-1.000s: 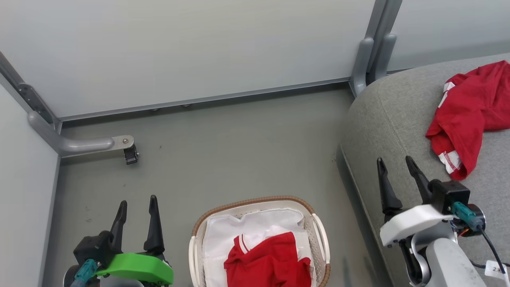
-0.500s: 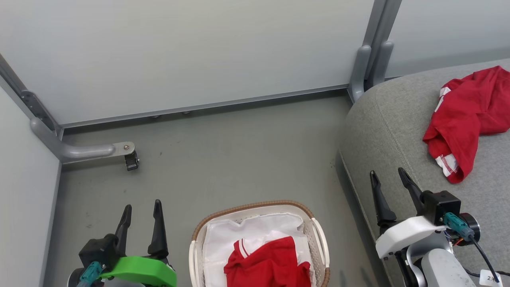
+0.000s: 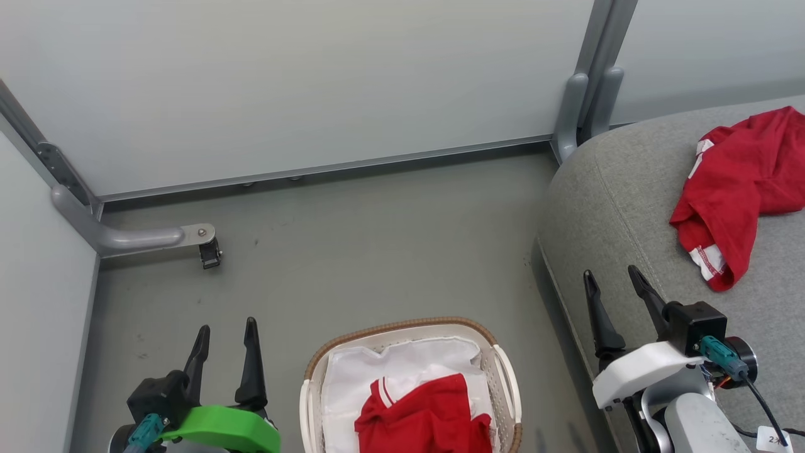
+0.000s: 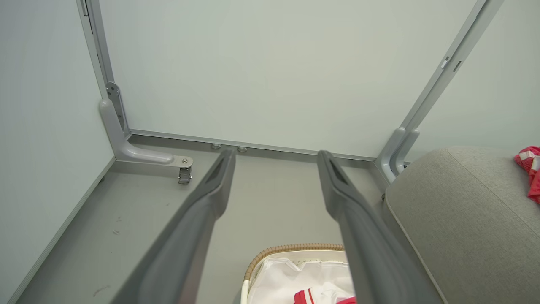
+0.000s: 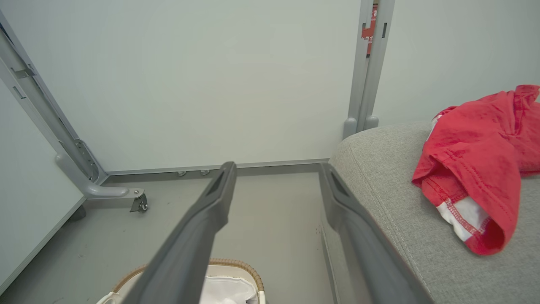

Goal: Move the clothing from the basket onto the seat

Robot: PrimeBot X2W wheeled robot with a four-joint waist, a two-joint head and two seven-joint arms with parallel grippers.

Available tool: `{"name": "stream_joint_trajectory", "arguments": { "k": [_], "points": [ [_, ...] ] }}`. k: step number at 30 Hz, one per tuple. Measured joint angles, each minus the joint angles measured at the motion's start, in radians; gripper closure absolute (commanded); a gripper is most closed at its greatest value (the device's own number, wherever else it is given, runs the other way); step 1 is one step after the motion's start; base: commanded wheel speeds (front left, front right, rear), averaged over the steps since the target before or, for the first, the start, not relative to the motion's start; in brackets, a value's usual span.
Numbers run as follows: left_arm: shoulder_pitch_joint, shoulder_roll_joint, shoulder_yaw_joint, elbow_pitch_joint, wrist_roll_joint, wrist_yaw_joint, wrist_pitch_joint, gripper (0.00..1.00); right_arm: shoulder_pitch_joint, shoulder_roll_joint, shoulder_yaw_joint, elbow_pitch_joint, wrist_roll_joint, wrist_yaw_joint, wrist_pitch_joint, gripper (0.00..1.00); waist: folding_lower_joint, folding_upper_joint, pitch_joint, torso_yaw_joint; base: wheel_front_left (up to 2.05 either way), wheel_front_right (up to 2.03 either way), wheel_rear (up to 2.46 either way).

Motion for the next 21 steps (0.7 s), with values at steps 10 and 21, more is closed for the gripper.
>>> {"name": "stream_joint_trajectory", "arguments": {
  "k": [10, 21],
  "points": [
    [-0.009, 0.0, -0.037, 0.006, 0.009, -0.008, 0.0, 0.0, -0.004, 0.0, -0.006, -0.01, -0.003, 0.0, 0.0, 0.0, 0.0, 0.0, 0.026, -0.002, 0.0, 0.0, 0.0],
    [-0.215, -0.001, -0.293, 0.213, 0.074, -0.041, 0.0, 0.0, -0.078, 0.0, -0.055, -0.061, -0.052, 0.0, 0.0, 0.0, 0.0, 0.0, 0.132, -0.016, 0.0, 0.0, 0.0]
  ]
}}
